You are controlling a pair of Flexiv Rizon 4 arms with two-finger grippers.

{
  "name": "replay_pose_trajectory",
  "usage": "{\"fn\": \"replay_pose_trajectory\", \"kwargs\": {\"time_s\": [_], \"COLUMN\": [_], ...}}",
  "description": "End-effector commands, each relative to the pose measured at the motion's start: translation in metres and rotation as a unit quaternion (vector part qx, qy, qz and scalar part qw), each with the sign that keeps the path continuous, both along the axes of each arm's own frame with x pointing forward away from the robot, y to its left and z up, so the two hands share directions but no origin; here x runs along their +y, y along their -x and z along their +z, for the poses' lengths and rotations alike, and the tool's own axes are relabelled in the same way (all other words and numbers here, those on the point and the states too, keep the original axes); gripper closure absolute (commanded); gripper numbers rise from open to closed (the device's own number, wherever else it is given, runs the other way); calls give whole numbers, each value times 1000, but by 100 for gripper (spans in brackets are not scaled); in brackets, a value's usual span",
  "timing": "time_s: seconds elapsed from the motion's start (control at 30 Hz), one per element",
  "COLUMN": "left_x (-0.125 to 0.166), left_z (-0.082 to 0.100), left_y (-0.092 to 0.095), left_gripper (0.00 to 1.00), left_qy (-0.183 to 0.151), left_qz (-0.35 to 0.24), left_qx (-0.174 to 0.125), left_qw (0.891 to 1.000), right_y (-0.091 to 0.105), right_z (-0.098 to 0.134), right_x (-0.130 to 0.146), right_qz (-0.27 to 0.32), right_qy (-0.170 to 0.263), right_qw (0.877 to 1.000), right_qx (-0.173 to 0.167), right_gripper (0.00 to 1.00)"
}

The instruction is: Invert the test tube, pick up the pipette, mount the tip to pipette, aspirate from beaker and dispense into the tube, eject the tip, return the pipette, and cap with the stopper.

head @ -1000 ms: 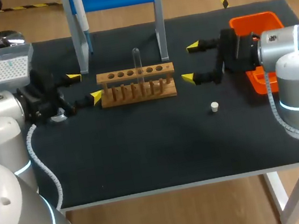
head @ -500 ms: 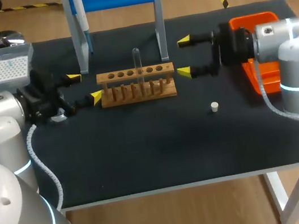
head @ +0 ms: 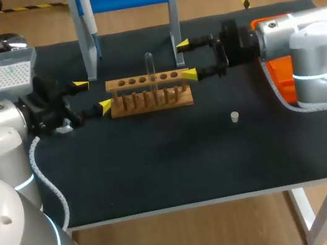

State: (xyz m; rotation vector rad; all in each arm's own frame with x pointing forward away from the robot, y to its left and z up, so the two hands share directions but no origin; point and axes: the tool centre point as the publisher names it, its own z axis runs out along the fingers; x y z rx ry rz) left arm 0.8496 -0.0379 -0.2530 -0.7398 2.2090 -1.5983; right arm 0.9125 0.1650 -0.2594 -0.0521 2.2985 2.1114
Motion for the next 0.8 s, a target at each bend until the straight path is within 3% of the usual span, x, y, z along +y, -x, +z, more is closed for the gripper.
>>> {"fn": "replay_pose_trajectory", "kwargs": {"time_s": [0.03,0.8], "left_x": [-1,-1], "left_z": [-1,-1], "left_y": [0,0], "left_gripper": [0,0], "left_qy": [-1,-1], "left_qz": [2,2], "left_qx": [-1,-1], "left_qw": [1000,1000], "right_y": [-8,-20], "right_z": [-7,-16], "right_x": [10,46], "right_qz": [42,69], "right_qy": [3,-22], "right_qw": [999,997], "right_qx": [7,28], "right_gripper": [0,0]}}
